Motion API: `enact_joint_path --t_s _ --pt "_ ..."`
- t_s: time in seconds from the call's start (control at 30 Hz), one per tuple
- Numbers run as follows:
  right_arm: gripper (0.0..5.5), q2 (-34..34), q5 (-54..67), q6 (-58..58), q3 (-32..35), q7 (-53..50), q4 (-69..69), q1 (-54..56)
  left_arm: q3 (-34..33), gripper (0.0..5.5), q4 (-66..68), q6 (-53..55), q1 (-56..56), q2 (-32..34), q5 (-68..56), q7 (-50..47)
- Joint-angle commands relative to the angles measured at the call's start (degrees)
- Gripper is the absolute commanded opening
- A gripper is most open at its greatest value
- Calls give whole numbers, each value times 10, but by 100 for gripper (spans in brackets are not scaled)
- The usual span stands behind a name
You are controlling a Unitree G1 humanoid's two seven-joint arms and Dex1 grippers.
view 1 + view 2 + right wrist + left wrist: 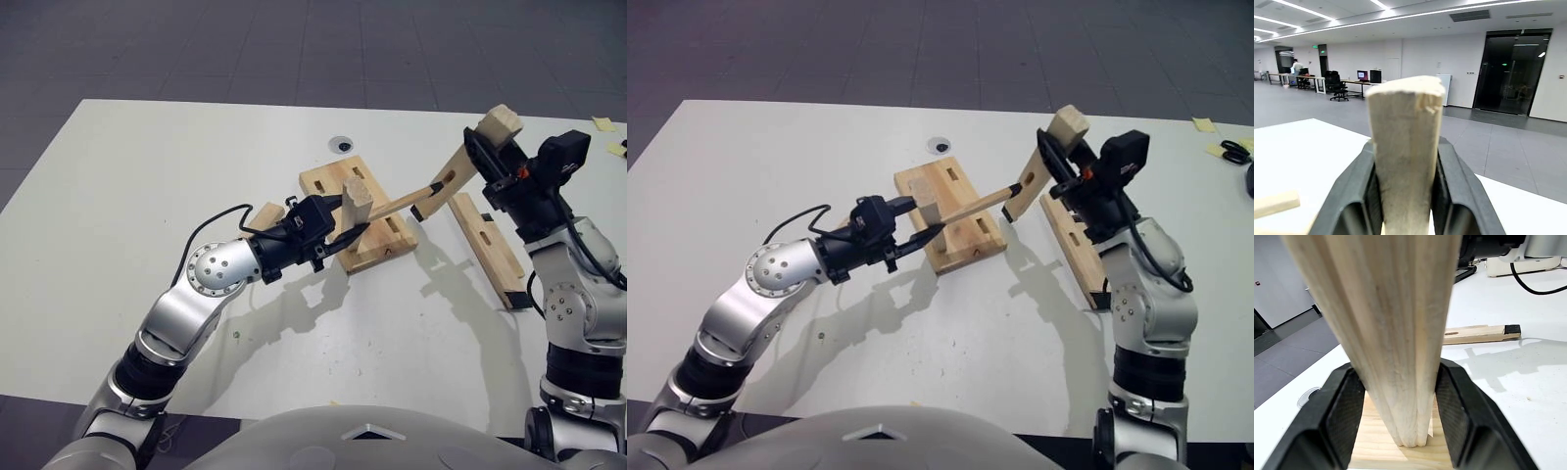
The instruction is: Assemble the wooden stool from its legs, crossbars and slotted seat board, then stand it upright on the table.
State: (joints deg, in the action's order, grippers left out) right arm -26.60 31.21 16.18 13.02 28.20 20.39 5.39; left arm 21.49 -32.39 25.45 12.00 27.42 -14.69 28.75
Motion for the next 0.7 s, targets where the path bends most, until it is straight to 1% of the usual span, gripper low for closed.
enact_joint_path --t_s 0.03,0.3,0.43,0.7 --pt "102 8 -16 -15 -12 3 21 -18 -3 209 18 23 -10 5 20 1" --pt "102 27 -8 -1 -19 -9 38 -23 -3 209 22 20 -12 4 31 -2" --pt "102 40 -1 8 -38 -16 60 -18 2 209 25 17 -16 2 40 -6" --pt "102 40 11 25 -49 -3 80 -23 6 209 37 6 -14 0 63 -6"
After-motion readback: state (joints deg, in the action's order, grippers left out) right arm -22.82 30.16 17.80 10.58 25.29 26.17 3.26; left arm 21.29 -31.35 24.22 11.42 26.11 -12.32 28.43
